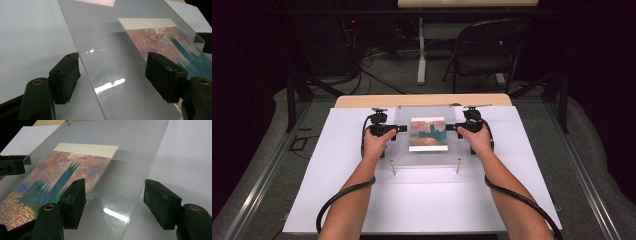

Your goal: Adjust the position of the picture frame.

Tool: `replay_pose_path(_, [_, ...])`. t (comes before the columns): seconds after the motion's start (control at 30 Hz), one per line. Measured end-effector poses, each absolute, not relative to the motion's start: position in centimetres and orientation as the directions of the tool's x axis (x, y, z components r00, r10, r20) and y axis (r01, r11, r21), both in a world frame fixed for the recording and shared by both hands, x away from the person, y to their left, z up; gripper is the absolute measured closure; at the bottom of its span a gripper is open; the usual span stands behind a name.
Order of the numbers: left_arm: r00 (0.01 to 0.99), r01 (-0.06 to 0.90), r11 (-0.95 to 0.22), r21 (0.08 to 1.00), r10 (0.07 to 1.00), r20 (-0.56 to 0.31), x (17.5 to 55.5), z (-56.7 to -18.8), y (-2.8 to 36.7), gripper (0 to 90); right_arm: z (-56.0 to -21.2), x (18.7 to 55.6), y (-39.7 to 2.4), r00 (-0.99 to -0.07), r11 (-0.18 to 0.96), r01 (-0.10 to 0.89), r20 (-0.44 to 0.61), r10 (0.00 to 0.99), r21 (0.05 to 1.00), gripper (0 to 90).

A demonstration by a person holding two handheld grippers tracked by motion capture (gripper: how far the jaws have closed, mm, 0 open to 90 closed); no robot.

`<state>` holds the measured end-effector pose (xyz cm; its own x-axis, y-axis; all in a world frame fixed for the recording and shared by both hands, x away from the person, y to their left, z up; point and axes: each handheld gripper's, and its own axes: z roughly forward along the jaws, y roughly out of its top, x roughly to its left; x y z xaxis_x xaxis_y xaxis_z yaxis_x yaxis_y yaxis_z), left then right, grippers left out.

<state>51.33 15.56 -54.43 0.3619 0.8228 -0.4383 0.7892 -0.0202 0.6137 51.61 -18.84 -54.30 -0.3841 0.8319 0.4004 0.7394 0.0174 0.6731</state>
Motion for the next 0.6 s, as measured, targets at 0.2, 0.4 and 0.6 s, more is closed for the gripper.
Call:
replay_pose_path(0.2, [0.357,0.802,-0.013,0.597,0.812,-0.462,51.28,-54.46,15.63,28.1,-54.31,51.64,-18.97,-0.375,0.013,0.757,0.418,0.828,0.653,33.1])
replay_pose_path(0.4, [0.356,0.802,-0.009,0.597,0.811,-0.465,51.3,-54.52,15.61,27.9,-54.46,51.66,-18.98,-0.37,0.001,0.759,0.43,0.823,0.651,32.1])
replay_pose_path(0.6, [0.355,0.804,-0.007,0.595,0.808,-0.47,51.37,-54.55,15.62,28.1,-54.64,51.7,-18.86,-0.354,-0.026,0.771,0.462,0.813,0.637,31.9])
